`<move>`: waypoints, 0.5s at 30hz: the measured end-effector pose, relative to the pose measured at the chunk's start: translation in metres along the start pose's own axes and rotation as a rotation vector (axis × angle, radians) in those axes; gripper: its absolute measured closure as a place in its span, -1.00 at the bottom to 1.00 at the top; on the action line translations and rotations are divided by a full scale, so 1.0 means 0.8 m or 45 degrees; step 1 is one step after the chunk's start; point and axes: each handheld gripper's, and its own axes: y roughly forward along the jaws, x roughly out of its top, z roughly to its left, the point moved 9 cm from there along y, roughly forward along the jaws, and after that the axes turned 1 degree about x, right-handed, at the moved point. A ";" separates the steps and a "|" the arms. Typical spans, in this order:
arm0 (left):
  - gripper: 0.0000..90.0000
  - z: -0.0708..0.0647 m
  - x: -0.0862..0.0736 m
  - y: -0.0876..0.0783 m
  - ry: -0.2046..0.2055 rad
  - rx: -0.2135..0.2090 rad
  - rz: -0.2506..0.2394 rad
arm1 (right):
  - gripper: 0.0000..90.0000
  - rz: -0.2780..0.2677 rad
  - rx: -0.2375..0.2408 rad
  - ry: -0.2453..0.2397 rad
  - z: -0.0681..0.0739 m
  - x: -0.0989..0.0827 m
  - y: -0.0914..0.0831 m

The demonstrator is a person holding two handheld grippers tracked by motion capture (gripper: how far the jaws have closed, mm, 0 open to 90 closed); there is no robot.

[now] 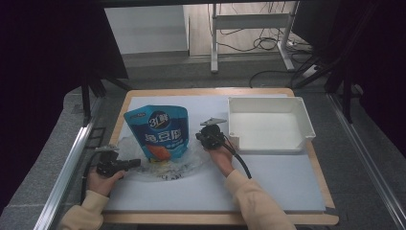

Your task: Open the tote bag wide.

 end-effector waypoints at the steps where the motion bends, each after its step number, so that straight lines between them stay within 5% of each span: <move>1: 0.99 -0.004 0.007 -0.007 0.018 0.004 -0.030 | 0.97 -0.015 0.013 -0.004 0.004 0.004 -0.006; 8: 1.00 -0.021 0.035 -0.039 0.073 0.015 -0.135 | 0.97 -0.108 0.105 -0.051 0.021 0.038 -0.062; 15: 0.99 -0.006 0.080 -0.043 0.076 0.112 -0.191 | 0.97 -0.114 0.184 -0.094 0.045 0.040 -0.090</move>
